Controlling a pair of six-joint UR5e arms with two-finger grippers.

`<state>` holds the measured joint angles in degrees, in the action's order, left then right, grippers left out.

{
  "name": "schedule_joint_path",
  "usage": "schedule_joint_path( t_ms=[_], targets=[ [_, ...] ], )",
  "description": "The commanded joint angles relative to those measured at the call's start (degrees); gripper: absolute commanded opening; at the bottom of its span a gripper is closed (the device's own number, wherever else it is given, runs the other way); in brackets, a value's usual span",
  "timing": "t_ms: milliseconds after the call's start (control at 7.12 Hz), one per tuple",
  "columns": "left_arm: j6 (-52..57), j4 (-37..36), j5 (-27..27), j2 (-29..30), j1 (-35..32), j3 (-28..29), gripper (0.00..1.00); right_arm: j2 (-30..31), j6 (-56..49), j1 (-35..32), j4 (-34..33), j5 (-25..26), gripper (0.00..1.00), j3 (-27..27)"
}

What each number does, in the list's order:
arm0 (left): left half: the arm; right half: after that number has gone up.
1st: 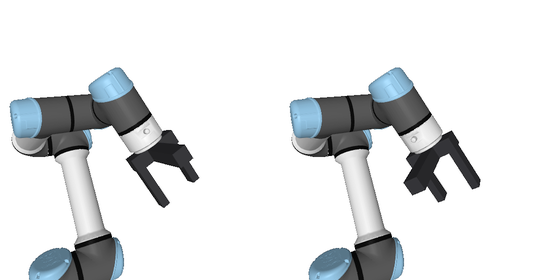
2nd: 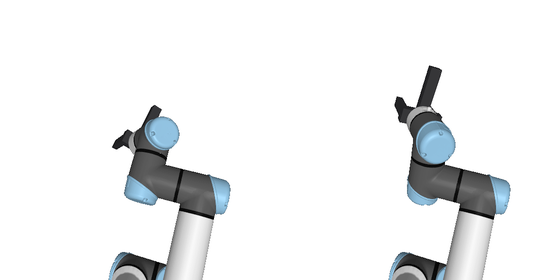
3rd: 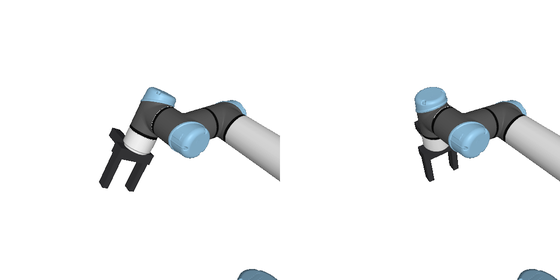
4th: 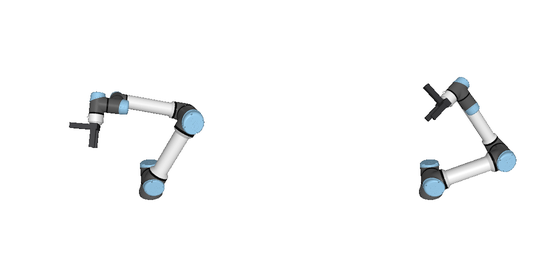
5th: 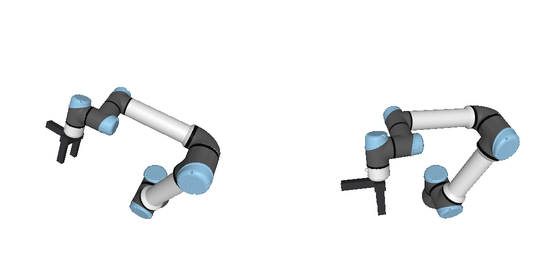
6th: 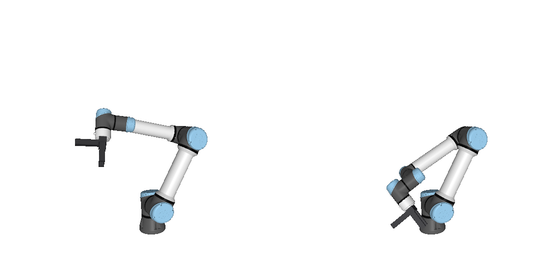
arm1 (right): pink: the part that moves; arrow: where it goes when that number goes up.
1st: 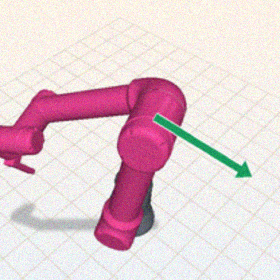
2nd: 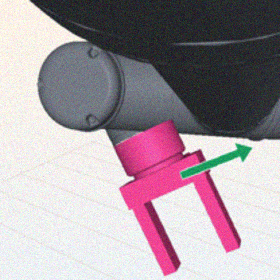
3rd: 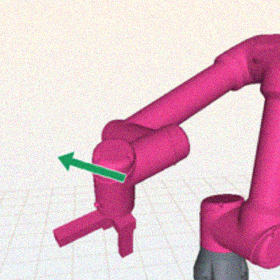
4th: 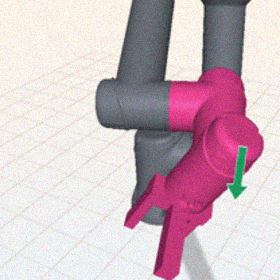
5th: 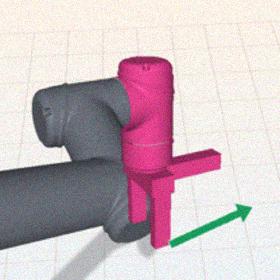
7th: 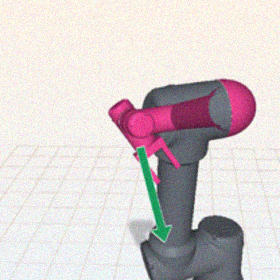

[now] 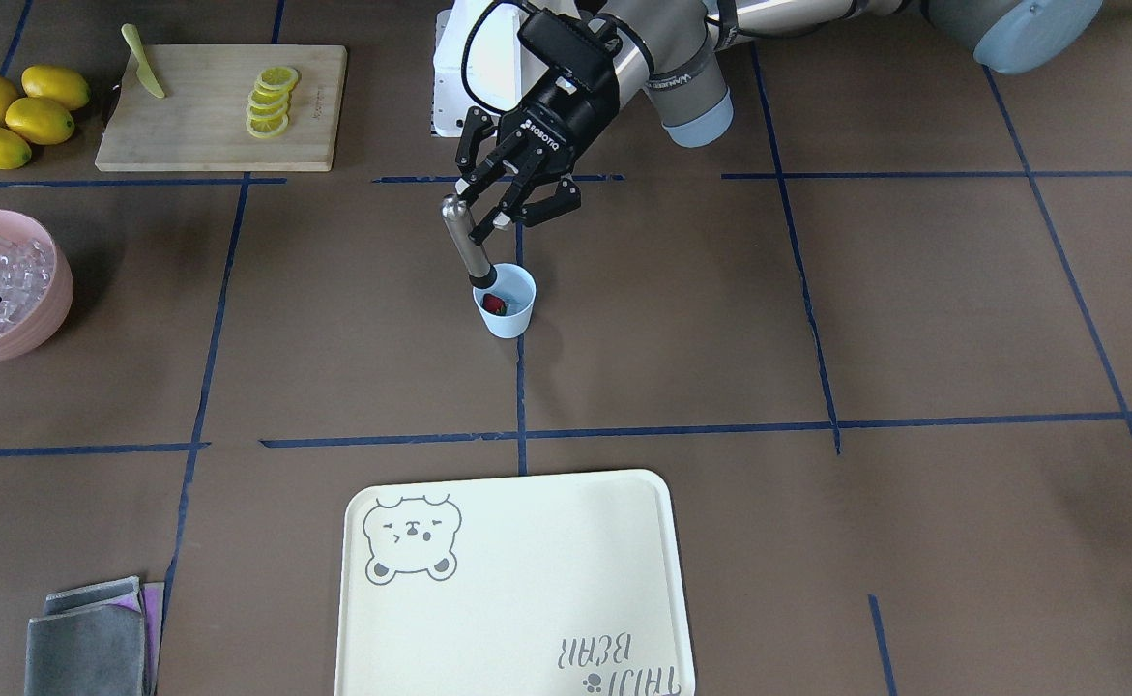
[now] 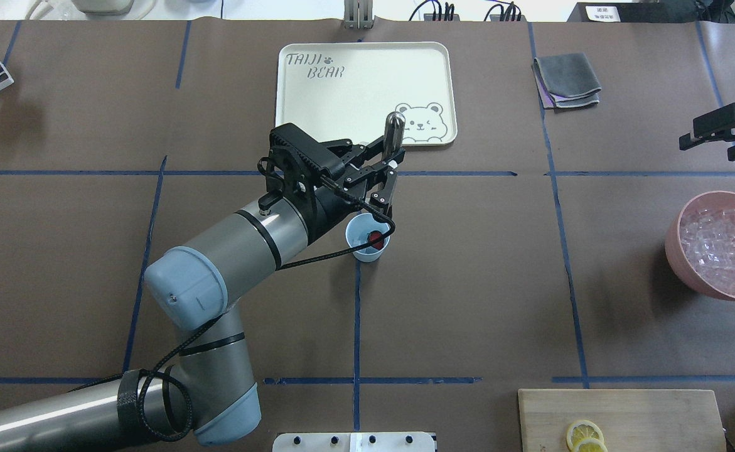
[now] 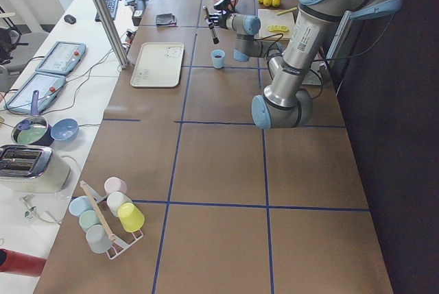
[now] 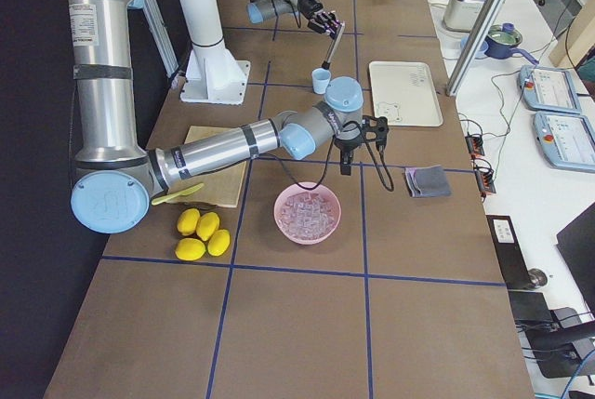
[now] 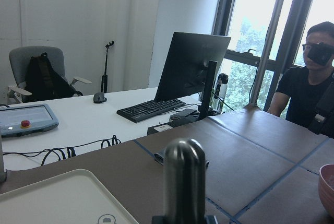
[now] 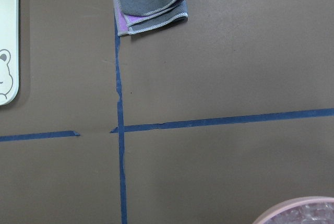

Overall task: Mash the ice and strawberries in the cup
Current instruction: 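Lower the muddler tip into the blue cup with the left gripper, then press the muddler down onto the ice and strawberry in the cup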

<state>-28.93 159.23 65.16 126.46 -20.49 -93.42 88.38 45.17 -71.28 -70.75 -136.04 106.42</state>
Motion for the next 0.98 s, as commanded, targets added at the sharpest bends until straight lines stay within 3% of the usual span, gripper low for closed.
schedule_joint_path(
  t_ms=[0,842],
  targets=[
    [6.92,3.01,-5.27,-1.46,3.16,1.40,0.00,0.04,0.10,0.09,0.00,0.07,1.00,-0.07],
    [8.54,3.20,-8.21,-1.65,6.17,3.77,0.00,0.04,0.10,0.09,0.00,0.07,1.00,0.01]
  ],
)
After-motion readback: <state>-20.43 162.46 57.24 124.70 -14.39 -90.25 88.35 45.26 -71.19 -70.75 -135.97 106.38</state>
